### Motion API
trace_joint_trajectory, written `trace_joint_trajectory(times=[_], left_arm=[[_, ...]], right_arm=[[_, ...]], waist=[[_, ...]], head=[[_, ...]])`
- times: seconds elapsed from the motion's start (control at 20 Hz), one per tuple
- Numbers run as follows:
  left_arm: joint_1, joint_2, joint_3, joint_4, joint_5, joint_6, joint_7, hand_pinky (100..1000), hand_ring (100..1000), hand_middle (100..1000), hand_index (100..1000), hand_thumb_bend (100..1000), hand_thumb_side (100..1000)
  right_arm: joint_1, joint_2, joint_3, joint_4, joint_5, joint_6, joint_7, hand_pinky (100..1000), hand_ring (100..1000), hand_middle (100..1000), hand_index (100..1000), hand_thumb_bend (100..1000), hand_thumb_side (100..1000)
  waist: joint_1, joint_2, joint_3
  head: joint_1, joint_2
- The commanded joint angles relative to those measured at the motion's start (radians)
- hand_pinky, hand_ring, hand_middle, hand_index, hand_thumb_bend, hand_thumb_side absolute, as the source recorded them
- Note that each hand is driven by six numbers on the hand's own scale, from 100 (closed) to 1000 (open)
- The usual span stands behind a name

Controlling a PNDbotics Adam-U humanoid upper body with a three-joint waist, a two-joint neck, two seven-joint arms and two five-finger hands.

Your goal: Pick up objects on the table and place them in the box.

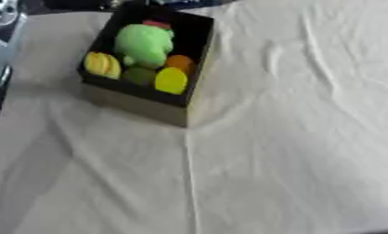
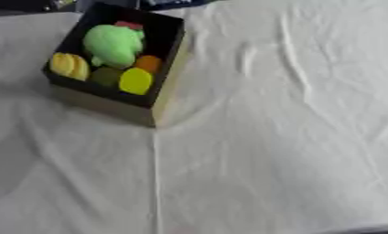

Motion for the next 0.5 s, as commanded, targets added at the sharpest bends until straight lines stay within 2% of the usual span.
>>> trace_joint_trajectory(times=[0.05,0.2,0.35,0.5], left_arm=[[0.019,0.090,0.059,-0.112,0.134,0.035,0.120,753,747,734,849,472,667],[0.090,0.170,0.102,-0.211,0.258,0.050,0.253,756,750,736,843,487,647],[0.200,0.251,0.144,-0.303,0.375,0.054,0.393,750,748,735,845,499,651],[0.291,0.290,0.188,-0.331,0.491,0.032,0.526,739,743,731,845,516,651]], right_arm=[[-0.005,-0.047,-0.020,-0.019,-0.004,-0.001,-0.012,873,850,548,685,100,423],[0.003,-0.054,-0.025,-0.028,-0.006,-0.003,-0.024,873,849,549,686,100,421],[0.011,-0.062,-0.028,-0.035,-0.009,-0.004,-0.034,874,849,550,686,100,417],[0.018,-0.067,-0.033,-0.042,-0.013,-0.005,-0.046,874,849,551,687,100,410]], waist=[[0.012,-0.047,0.006],[0.013,-0.049,0.013],[0.012,-0.050,0.020],[0.010,-0.051,0.026]], head=[[-0.011,0.005],[-0.017,0.005],[-0.025,0.002],[-0.030,0.002]])
